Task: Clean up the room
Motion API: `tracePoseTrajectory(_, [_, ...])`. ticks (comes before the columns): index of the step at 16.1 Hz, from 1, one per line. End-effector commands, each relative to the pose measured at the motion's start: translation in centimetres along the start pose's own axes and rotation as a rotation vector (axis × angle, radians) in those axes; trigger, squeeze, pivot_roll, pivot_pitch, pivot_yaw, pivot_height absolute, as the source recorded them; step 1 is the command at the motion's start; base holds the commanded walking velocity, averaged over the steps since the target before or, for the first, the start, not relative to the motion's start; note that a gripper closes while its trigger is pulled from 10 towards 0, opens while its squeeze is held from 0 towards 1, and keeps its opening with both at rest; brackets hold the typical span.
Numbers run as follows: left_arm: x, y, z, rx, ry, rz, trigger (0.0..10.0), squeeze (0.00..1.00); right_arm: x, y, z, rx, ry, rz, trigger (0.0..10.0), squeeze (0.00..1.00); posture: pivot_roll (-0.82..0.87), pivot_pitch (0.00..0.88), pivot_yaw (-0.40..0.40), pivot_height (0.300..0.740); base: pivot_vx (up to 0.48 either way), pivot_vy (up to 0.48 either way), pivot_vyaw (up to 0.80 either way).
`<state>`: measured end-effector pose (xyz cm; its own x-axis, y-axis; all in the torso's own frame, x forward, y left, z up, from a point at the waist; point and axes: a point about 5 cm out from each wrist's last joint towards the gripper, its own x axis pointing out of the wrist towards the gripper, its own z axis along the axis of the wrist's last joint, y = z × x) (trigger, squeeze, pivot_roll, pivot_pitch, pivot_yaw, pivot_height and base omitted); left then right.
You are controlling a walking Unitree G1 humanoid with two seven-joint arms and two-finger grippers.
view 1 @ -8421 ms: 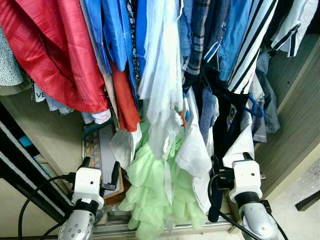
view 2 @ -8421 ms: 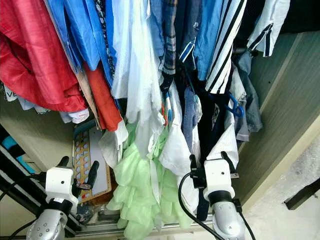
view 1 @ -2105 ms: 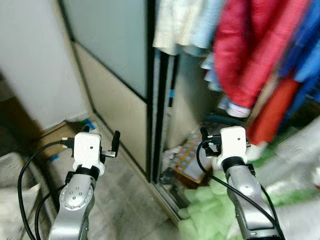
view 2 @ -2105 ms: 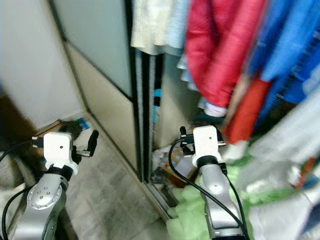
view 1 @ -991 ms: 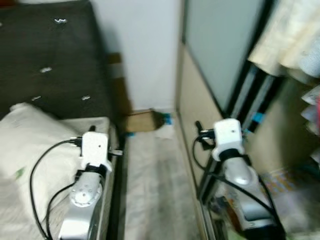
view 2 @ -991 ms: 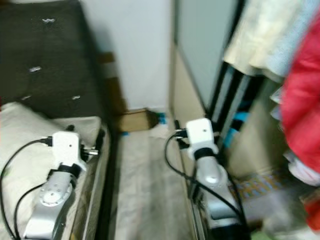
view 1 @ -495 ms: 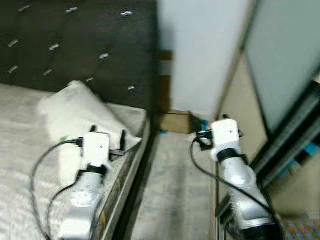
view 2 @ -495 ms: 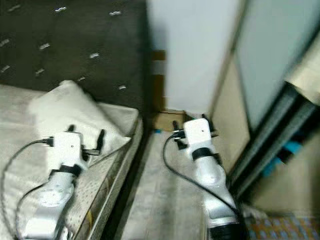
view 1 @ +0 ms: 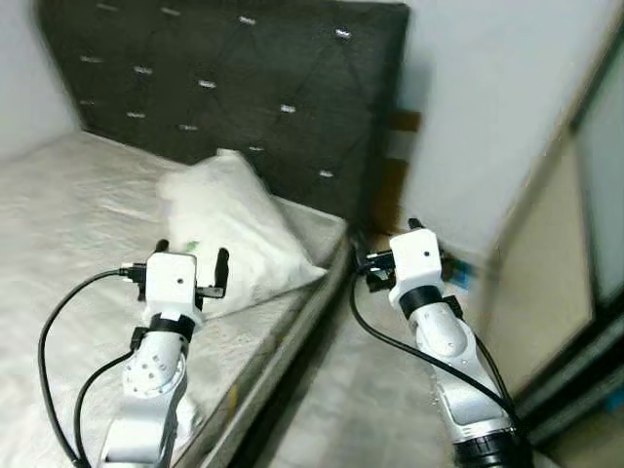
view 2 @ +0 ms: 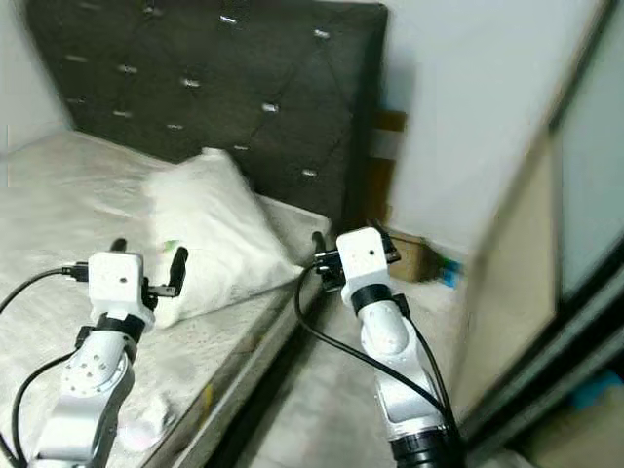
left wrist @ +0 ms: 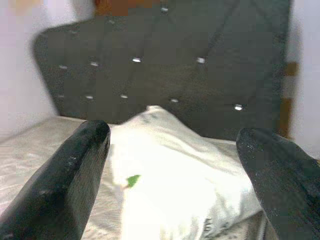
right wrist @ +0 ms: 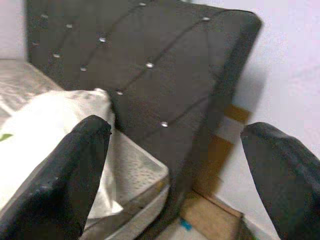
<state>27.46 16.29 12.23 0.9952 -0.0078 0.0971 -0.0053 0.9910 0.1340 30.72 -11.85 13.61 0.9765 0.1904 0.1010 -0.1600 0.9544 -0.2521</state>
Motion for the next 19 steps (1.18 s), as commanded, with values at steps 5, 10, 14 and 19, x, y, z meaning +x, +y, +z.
tracePoseTrajectory(5, [0.1, -0.5, 0.1, -0.003, -0.006, -0.013, 10.0, 0.0, 0.2, -0.5, 0.0, -0.011, -0.007, -0.01, 10.0, 0.0, 0.01, 0.0, -0.029, 0.74, 0.0, 0.0, 0.8])
tracePoseTrajectory(10, [0.5, -0.4, 0.3, -0.003, -0.014, -0.013, 10.0, 0.0, 0.4, -0.5, 0.0, -0.01, -0.013, -0.013, 10.0, 0.0, 0.01, 0.0, -0.026, 0.74, 0.0, 0.0, 0.8])
tracePoseTrajectory(14, [1.4, -0.3, 1.3, -0.013, -0.046, 0.003, 10.0, 0.0, 0.8, -1.8, 0.2, 0.003, -0.018, -0.061, 10.0, 0.0, 0.01, 0.0, -0.02, 0.74, 0.0, 0.0, 0.8])
tracePoseTrajectory(19, [2.7, 0.1, 1.1, 0.022, -0.02, 0.056, 10.0, 0.0, 1.0, -5.5, -1.6, -0.008, 0.112, -0.248, 10.0, 0.0, -0.03, 0.0, -0.015, 0.74, 0.0, 0.0, 0.0])
